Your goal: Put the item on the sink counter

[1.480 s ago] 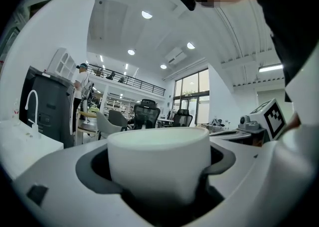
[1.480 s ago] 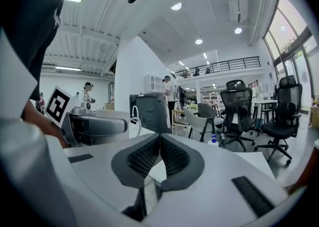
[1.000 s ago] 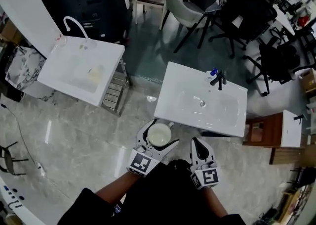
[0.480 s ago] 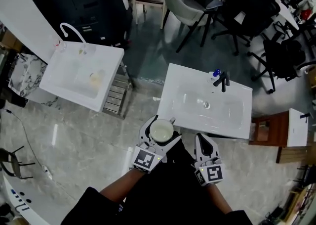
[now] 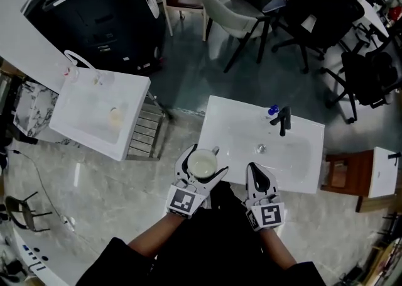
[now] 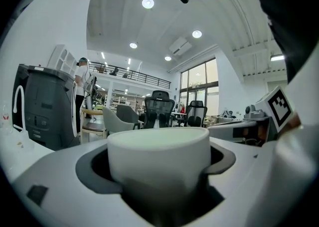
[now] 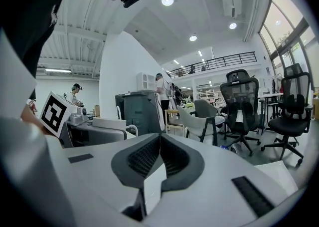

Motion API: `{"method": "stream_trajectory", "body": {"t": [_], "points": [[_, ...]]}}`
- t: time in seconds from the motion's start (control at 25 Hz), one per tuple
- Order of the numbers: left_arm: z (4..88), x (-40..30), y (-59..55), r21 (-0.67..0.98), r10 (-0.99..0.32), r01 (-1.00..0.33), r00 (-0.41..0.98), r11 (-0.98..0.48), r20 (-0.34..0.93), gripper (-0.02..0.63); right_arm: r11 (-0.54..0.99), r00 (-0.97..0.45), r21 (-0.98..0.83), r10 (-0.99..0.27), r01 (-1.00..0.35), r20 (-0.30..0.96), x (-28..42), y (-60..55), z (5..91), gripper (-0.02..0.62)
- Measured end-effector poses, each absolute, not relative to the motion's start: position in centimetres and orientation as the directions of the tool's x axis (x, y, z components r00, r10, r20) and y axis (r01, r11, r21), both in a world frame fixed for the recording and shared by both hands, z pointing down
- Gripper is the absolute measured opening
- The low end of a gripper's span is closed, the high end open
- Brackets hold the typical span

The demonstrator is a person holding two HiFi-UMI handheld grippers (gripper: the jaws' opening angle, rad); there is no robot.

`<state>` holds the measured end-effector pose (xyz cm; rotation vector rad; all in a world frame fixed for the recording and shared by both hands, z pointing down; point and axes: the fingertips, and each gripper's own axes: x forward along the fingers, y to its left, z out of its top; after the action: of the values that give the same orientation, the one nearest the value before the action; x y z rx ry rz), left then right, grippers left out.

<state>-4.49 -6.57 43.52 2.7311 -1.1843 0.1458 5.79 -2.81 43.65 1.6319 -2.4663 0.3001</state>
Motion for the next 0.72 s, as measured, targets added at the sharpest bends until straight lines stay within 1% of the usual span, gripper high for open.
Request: {"method": "stream_trajectory", "body": {"t": [0.24, 0.44, 0.72], "points": [[45.8, -2.3, -11.3, 0.133, -0.723, -0.746, 0.665, -0.652, 0.185, 0.459, 0.39, -0.395, -0.078, -0.877, -0.918, 0.272, 7.8, -7.7, 44.8, 0.032], [47.8, -0.5, -14.2, 0.163, -0.721, -0.739, 0.674, -0.654, 0.162, 0.459, 0.4, -0.404, -0.085, -0.854, -0.913, 0.327, 8.6, -11.1, 45.8, 0.032], [51.2, 1.0, -19.1, 0.171, -0.757, -0.787, 0.617, -0.593, 0.216, 0.459, 0.444, -0.461, -0.125, -0.836, -0.887, 0.298, 8.5, -15.1, 47.8, 0.032]]}}
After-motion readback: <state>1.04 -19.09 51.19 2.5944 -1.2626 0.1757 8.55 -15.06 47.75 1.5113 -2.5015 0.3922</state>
